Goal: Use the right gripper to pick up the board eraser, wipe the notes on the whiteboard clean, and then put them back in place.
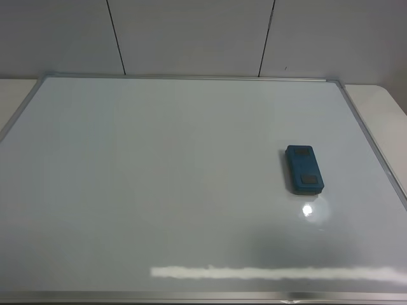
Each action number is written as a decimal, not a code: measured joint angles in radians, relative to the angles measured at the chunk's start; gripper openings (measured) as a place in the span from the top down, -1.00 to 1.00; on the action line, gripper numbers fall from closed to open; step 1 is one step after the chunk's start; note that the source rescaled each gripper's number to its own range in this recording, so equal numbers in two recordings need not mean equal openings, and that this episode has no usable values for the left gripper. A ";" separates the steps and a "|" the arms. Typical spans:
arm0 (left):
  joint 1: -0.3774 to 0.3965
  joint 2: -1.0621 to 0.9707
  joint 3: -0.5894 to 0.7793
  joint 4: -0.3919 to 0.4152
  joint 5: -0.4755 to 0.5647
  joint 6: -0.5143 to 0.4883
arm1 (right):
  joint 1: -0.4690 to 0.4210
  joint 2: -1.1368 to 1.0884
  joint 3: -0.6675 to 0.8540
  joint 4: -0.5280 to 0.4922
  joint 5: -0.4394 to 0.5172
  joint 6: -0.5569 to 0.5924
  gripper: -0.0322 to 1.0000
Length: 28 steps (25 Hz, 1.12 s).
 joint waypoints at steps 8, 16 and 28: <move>0.000 0.000 0.000 0.000 0.000 0.000 | 0.000 0.000 0.043 -0.016 0.006 0.010 -1.00; 0.000 0.000 0.000 0.000 0.000 0.000 | 0.000 0.000 0.075 -0.016 -0.068 0.070 -1.00; 0.000 0.000 0.000 0.000 0.000 0.000 | 0.000 0.000 0.075 -0.016 -0.068 0.073 -1.00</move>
